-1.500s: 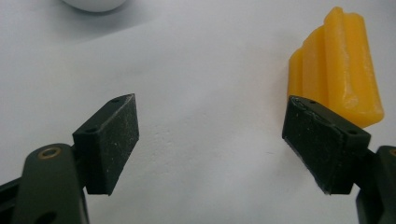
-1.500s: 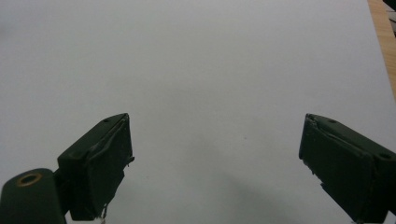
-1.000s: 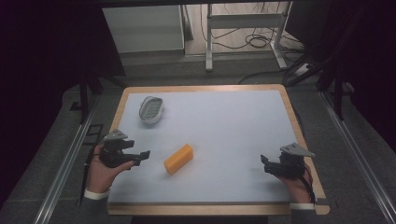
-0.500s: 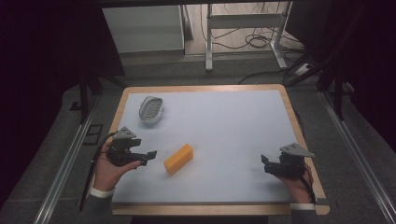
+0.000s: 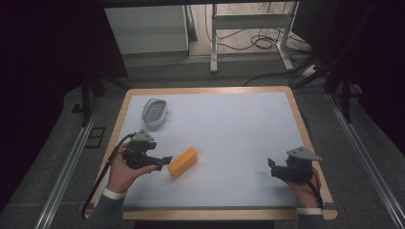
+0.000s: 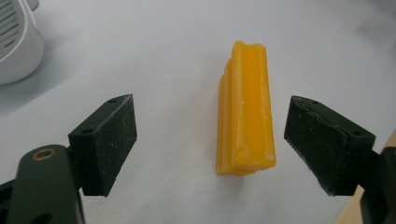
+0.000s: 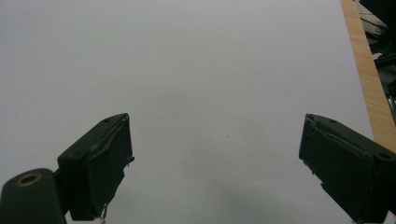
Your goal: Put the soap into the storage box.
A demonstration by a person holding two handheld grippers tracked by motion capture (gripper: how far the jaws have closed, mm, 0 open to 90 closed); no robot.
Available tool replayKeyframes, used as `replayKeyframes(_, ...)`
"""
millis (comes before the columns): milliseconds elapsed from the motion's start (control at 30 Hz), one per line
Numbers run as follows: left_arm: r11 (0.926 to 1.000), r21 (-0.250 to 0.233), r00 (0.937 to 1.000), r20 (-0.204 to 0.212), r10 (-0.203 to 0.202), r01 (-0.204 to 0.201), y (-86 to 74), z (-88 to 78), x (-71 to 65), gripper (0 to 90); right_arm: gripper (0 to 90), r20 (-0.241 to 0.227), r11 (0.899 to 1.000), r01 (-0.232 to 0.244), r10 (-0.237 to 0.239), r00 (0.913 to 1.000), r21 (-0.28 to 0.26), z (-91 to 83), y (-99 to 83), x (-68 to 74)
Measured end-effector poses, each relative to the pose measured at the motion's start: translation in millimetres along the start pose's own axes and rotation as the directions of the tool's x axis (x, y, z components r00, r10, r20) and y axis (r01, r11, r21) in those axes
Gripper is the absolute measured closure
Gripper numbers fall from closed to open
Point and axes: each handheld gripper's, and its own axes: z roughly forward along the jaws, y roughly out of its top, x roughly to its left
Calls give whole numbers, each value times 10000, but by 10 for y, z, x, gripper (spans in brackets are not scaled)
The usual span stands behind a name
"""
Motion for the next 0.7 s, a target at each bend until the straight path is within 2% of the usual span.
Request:
replayKeyframes(300,9976,530,9990,49,452,-454,53,181,-132,175,98,26,10000,-3,3,10000,4,6,-5,-4)
replayKeyframes(633,9964,807,9985,502,230,-270,59,369,-198,189,98,55,10000,-25,24,10000,53,13,-11,-7)
replayKeyframes(700,9945,970,9979,544,352,-403,76,403,-216,199,98,39,10000,-33,32,10000,84,17,-13,-2)
